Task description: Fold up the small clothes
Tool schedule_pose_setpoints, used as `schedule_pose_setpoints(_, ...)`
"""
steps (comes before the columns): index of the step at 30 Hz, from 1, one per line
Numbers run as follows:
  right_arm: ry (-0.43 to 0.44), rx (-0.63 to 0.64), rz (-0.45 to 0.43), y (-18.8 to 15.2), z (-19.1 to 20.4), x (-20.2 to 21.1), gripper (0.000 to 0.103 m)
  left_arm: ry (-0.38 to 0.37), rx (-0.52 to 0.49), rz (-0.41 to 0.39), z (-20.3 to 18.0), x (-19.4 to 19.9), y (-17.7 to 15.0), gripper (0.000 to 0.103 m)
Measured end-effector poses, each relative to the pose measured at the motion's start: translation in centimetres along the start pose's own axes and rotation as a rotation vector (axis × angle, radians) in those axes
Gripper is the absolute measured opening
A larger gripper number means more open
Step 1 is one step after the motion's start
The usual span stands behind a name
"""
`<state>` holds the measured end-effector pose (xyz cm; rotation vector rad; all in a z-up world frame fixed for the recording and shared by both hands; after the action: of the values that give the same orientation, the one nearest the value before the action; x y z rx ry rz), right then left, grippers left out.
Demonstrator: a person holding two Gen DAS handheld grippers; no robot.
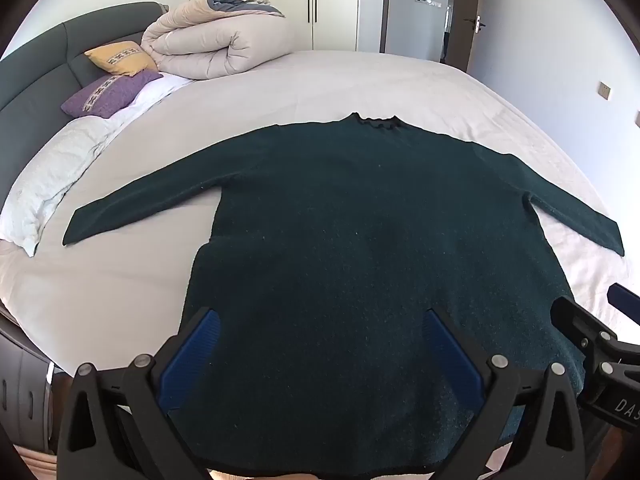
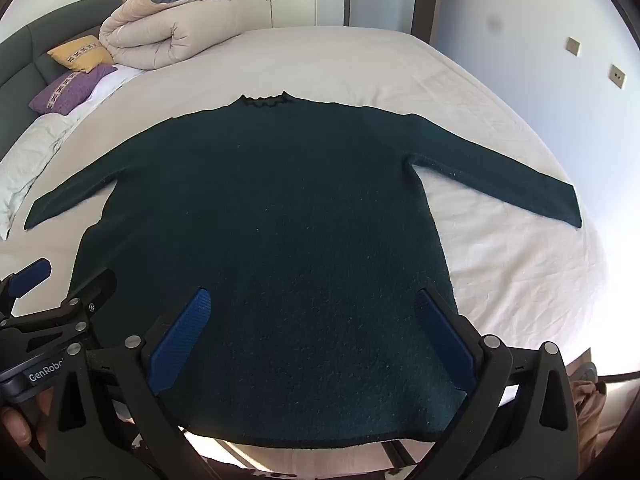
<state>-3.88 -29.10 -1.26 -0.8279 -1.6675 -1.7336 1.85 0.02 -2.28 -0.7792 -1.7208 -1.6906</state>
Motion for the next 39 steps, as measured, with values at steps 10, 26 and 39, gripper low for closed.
schedule_pose_setpoints(10,-0.003,0.005,-0.001,-0.3,0.4,0.1,0.103,-0.007,0.008,0.013,0.7,-0.1,-0.2,0.103)
schedule_pose_setpoints(26,0.002,0.009,0.005,-1.1,0.9,-0.2,0.103,-0.004,0.01,0.023,0.5,-0.2,-0.6,0.103)
schedule_pose_setpoints(39,0.006,0.007,0.013,-1.7,1.1,-0.6,0.103,-0.002,0.013,0.035,0.3,-0.3,-0.7,0.103)
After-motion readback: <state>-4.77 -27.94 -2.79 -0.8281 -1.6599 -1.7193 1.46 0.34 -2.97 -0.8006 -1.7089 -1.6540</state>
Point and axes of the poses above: each gripper's, at about its wrist camera, not at the fingertips, and x roughly against the way its jaws point, z to its left, y to its top, the point moved 3 cm from there along -x, roughly the way its jaws point, and after that the axes turned 1 degree about -z, right-handed, at the moved point
